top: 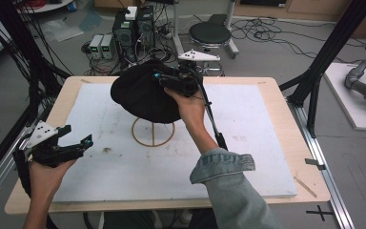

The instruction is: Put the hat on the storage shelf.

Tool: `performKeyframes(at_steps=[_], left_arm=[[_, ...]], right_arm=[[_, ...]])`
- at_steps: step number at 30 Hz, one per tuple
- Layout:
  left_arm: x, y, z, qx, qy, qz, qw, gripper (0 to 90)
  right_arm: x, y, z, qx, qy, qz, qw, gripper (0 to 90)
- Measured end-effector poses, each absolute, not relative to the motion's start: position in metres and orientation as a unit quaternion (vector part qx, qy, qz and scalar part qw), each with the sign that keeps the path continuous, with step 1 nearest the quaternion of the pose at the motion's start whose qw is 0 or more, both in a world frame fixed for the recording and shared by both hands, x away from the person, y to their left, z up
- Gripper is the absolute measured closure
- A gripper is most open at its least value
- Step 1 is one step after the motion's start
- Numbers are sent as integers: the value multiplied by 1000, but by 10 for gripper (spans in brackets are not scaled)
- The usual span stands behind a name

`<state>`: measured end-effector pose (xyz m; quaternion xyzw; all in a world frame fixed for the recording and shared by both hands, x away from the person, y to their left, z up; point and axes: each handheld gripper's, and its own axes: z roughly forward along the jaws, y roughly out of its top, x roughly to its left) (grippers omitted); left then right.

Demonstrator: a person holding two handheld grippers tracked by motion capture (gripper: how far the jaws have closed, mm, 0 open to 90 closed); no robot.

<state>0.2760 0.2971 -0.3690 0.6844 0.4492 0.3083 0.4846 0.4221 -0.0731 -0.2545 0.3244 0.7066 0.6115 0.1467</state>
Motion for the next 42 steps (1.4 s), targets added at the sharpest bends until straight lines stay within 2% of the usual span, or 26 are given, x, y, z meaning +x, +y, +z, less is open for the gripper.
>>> performKeyframes(at_steps=[8,22,28,32,42], left_arm=[[276,297,-369,684,449,310,484,162],[276,297,-369,684,448,309,486,162],[276,297,-368,683,449,309,486,162],[276,297,-368,683,448,310,486,161],[276,298,-368,682,450,310,486,162]], right_arm=[[424,-71,-258,330,708,609,137,504],[431,-73,-265,359,697,614,90,359],[431,-75,-264,361,696,613,95,299],[430,-79,-261,362,693,616,95,294],[423,-101,-258,364,697,602,136,248]])
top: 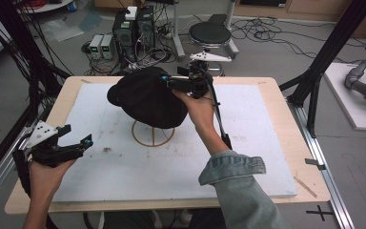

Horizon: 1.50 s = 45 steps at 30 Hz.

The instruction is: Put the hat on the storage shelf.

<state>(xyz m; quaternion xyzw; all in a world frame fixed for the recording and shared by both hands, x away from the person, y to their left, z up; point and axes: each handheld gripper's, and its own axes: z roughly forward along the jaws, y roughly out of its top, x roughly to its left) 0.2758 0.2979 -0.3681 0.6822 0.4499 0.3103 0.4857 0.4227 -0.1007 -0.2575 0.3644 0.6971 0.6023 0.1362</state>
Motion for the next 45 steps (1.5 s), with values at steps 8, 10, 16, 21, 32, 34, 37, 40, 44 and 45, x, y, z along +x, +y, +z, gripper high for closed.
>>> performKeyframes(at_steps=[8,10,16,21,32,34,37,40,44,45], left_arm=[[278,297,-370,682,451,308,486,162],[278,297,-370,683,451,308,485,162],[279,296,-371,685,451,306,484,162],[278,295,-371,686,449,306,483,162],[278,296,-371,684,452,308,483,162],[278,296,-371,684,452,308,483,162],[278,297,-371,684,452,308,482,162],[278,297,-372,684,454,308,481,162],[278,298,-373,684,455,308,480,161],[278,298,-373,684,455,308,479,162]], right_arm=[[420,-140,-258,391,682,599,151,223],[418,-150,-258,396,678,600,157,223],[413,-180,-261,416,665,594,180,202],[406,-202,-267,430,665,576,206,167],[380,-238,-286,448,657,552,250,126],[375,-244,-291,448,660,545,258,126],[369,-252,-300,454,660,535,268,124],[363,-260,-311,459,658,532,271,123],[352,-271,-323,464,650,536,275,121],[350,-274,-326,462,648,537,279,121]])
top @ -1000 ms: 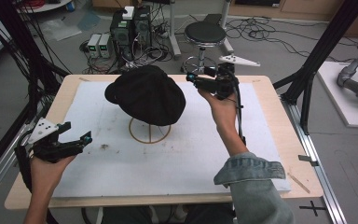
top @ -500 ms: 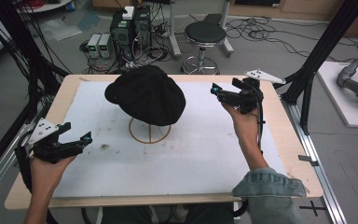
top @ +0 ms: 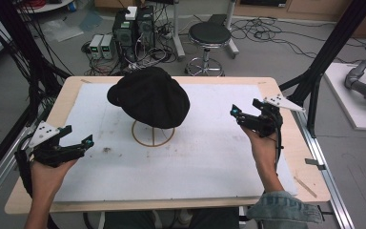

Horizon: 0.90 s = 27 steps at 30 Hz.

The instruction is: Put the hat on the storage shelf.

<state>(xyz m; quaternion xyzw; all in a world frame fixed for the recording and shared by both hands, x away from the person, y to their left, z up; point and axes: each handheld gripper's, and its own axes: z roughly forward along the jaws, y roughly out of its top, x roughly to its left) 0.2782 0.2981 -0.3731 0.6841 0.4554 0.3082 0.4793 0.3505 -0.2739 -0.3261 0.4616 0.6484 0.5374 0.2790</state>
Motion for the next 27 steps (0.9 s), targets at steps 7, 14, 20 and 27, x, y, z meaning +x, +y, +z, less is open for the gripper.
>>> performKeyframes(at_steps=[7,14,20,27], left_arm=[[278,297,-374,682,455,313,479,162],[279,298,-376,684,457,309,477,162],[279,297,-377,684,458,309,476,162],[280,296,-378,686,458,308,475,162]], right_arm=[[338,-282,-337,472,642,534,282,120],[330,-288,-357,476,645,529,279,120],[325,-291,-373,480,647,524,277,120],[324,-293,-386,483,653,515,275,120]])
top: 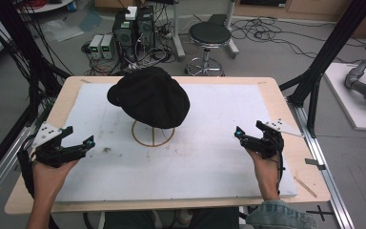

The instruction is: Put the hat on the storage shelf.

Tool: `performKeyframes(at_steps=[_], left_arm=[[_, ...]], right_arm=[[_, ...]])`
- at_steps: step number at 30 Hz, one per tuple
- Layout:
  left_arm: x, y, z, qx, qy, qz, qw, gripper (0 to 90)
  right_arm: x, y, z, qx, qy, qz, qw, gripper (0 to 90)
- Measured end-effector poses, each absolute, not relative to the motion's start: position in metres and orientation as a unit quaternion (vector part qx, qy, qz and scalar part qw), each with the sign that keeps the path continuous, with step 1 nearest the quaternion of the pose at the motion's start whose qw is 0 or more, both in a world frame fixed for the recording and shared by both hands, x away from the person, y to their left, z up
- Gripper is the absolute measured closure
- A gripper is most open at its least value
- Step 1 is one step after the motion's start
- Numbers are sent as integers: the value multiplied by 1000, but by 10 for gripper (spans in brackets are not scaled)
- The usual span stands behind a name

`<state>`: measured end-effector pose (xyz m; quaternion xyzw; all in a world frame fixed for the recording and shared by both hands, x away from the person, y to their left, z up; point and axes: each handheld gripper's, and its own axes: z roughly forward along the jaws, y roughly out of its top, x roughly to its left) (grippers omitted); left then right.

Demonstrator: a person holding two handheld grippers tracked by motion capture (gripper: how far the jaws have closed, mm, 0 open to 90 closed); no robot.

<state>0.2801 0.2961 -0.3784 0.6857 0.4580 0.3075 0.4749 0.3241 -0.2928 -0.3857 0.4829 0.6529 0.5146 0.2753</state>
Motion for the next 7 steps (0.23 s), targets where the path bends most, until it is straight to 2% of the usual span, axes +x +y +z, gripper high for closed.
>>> performKeyframes(at_steps=[7], left_arm=[[280,297,-378,686,457,308,474,161]], right_arm=[[325,-291,-389,482,657,512,271,120]])
